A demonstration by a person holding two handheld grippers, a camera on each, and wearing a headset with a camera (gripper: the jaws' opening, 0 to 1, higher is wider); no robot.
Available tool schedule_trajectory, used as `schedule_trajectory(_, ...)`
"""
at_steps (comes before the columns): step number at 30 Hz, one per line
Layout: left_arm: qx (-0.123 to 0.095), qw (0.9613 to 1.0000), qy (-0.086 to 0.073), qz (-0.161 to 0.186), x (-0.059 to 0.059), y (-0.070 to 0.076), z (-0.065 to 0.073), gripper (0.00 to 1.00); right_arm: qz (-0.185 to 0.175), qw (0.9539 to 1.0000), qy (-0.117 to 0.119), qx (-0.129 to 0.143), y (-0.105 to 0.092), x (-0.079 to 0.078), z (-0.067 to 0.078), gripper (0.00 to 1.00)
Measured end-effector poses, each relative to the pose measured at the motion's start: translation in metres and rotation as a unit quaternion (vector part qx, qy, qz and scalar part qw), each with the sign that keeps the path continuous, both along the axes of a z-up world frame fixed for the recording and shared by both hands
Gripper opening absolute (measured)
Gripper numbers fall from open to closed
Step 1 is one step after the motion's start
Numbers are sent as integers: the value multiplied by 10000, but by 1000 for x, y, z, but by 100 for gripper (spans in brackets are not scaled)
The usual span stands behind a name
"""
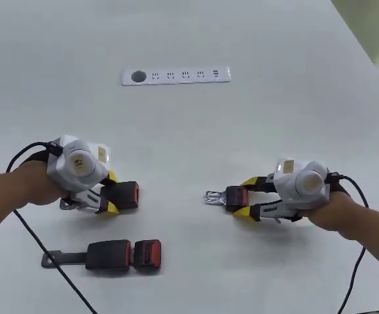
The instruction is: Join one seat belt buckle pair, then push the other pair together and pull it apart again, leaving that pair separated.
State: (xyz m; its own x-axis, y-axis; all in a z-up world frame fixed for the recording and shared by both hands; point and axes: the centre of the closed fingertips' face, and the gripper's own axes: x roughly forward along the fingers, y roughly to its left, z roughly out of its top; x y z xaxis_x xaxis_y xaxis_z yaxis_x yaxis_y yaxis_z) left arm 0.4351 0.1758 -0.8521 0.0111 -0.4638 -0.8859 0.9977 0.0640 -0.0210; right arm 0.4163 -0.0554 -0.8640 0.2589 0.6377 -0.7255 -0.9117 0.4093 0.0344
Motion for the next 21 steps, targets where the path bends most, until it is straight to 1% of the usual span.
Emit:
schedule_trajectory(3, 32, 10000, 14, 20, 0, 0, 0, 35, -14, 10000, 6, 1, 1, 2, 1, 37)
schedule_trajectory(6, 182, 9998, 32, -48, 1, -1, 0, 35, -5, 10000, 6, -7, 3, 3, 2, 37)
schedule_trajectory(8, 295, 9996, 29, -40, 0, -1, -1, 36, 67, 10000, 10, -69, 3, 3, 2, 38)
schedule_trajectory(10, 356, 9993, 98, 66, -1, -2, 0, 38, 132, 9997, -77, -183, 3, 3, 2, 41)
schedule_trajectory(11, 415, 9988, 244, 67, -7, -2, 1, 42, 77, 9998, -48, -197, 2, 2, 2, 45)
schedule_trajectory(12, 449, 9986, 258, 131, -7, -2, 2, 46, -201, 9996, -32, -193, -1, 5, 2, 49)
schedule_trajectory(13, 445, 9985, 113, 300, -2, -1, 6, 51, -328, 9993, -78, -144, -1, 7, 5, 54)
schedule_trajectory(14, 340, 9987, 52, 386, -1, -3, 11, 54, -472, 9987, -187, 35, 1, 11, 12, 59)
schedule_trajectory(15, 104, 9982, 63, 587, 1, -6, 20, 56, -609, 9977, -233, 156, -1, 12, 17, 61)
schedule_trajectory(16, -40, 9969, 54, 778, 2, -8, 25, 58, -798, 9962, -225, 249, -2, 14, 20, 63)
schedule_trajectory(17, -174, 9950, 19, 983, 5, -7, 32, 60, -1038, 9939, -170, 322, -4, 15, 22, 67)
schedule_trajectory(18, -243, 9940, -39, 1066, 6, -7, 37, 62, -1150, 9927, -157, 339, -6, 15, 22, 72)
schedule_trajectory(19, -339, 9927, -180, 1145, 8, -5, 42, 65, -1216, 9918, -179, 348, -6, 16, 22, 77)
schedule_trajectory(20, -372, 9903, -288, 1308, 10, -3, 45, 68, -1295, 9908, -197, 338, -8, 13, 22, 83)
schedule_trajectory(21, -429, 9871, -371, 1500, 12, -1, 49, 72, -1376, 9896, -260, 319, -9, 13, 23, 87)
